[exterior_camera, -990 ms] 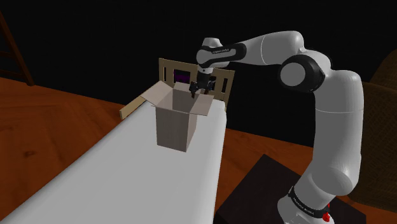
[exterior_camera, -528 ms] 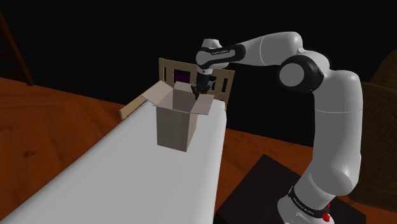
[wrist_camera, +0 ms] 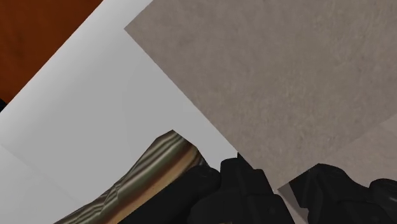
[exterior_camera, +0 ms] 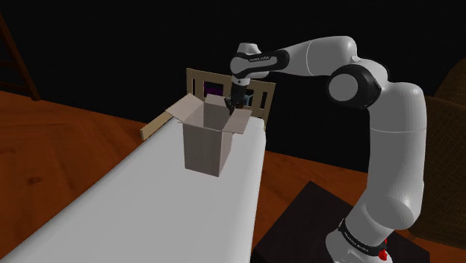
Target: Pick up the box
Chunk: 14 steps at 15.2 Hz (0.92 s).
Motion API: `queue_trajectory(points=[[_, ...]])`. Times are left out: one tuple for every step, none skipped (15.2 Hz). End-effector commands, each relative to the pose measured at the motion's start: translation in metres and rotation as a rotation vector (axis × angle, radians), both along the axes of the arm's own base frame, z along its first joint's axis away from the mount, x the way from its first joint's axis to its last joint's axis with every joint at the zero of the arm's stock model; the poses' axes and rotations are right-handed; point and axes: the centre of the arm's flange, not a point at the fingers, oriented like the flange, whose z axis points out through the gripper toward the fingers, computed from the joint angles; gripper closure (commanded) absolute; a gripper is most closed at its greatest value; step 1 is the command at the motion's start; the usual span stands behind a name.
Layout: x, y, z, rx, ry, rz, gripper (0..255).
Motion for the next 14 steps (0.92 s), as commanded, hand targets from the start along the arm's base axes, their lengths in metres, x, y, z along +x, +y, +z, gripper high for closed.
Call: queue_trajectory(points=[[0.000,0.000,0.010,0.000,0.000,0.000,255],[0.000,0.000,0.015,0.000,0.000,0.000,255],[0.000,0.000,0.020,0.000,0.000,0.000,255],[0.000,0.000,0.025,0.000,0.000,0.000,255],[0.000,0.000,0.031,0.000,0.000,0.000,255],[0.000,0.000,0.036,0.000,0.000,0.000,255],[0.000,0.000,0.041,0.000,0.000,0.000,255],[0.000,0.000,0.046,0.000,0.000,0.000,255],[0.000,0.000,0.052,0.000,0.000,0.000,255],[0.000,0.000,0.057,0.000,0.000,0.000,255],[0.000,0.000,0.062,0.000,0.000,0.000,255],[0.000,0.000,0.068,0.000,0.000,0.000,255],[0.000,0.000,0.068,0.000,0.000,0.000,255],[0.000,0.000,0.068,0.000,0.000,0.000,255]])
